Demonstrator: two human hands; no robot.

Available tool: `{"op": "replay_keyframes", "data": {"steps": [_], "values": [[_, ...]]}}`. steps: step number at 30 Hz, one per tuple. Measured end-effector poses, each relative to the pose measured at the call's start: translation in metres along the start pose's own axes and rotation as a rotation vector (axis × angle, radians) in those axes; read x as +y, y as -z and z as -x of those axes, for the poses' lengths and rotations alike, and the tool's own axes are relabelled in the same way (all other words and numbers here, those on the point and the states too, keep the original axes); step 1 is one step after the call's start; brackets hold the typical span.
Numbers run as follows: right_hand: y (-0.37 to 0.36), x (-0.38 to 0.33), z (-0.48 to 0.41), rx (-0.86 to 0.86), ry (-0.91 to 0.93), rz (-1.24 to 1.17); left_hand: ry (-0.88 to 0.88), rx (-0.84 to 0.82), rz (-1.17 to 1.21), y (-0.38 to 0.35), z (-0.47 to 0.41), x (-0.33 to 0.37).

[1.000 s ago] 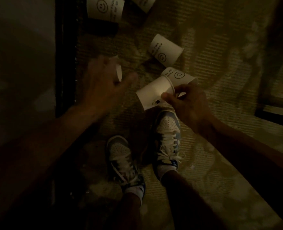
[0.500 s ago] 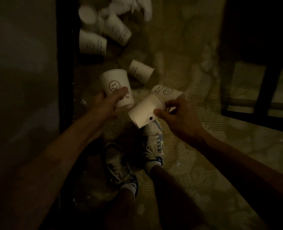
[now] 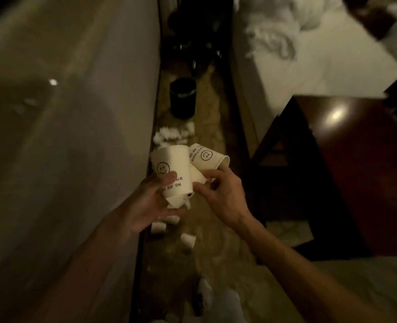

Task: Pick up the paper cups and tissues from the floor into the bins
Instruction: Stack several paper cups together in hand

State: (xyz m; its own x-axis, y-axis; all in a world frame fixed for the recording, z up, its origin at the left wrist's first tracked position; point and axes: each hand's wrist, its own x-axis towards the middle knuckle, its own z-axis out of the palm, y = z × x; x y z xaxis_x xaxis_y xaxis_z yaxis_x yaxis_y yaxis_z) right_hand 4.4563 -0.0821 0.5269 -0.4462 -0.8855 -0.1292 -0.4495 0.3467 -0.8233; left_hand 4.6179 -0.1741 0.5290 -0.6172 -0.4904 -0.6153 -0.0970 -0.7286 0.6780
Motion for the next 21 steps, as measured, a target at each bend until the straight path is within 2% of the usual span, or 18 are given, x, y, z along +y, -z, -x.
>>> {"op": "replay_keyframes", "data": {"steps": [4, 11, 17, 21], "values": [[0.067, -0.088, 0.016, 0.114, 0.136, -0.049, -0.257, 0.014, -0.086, -0.054, 0.068, 0.072], [0.15, -0.176, 0.05, 0.204, 0.283, -0.138, -0.588, 0.056, -0.101, -0.115, 0.144, 0.126], [0.217, -0.213, 0.032, 0.205, 0.375, -0.21, -0.759, 0.03, -0.157, -0.156, 0.161, 0.173], [0.261, -0.219, -0.002, 0.189, 0.393, -0.267, -0.799, 0.006, -0.178, -0.187, 0.144, 0.206]]}}
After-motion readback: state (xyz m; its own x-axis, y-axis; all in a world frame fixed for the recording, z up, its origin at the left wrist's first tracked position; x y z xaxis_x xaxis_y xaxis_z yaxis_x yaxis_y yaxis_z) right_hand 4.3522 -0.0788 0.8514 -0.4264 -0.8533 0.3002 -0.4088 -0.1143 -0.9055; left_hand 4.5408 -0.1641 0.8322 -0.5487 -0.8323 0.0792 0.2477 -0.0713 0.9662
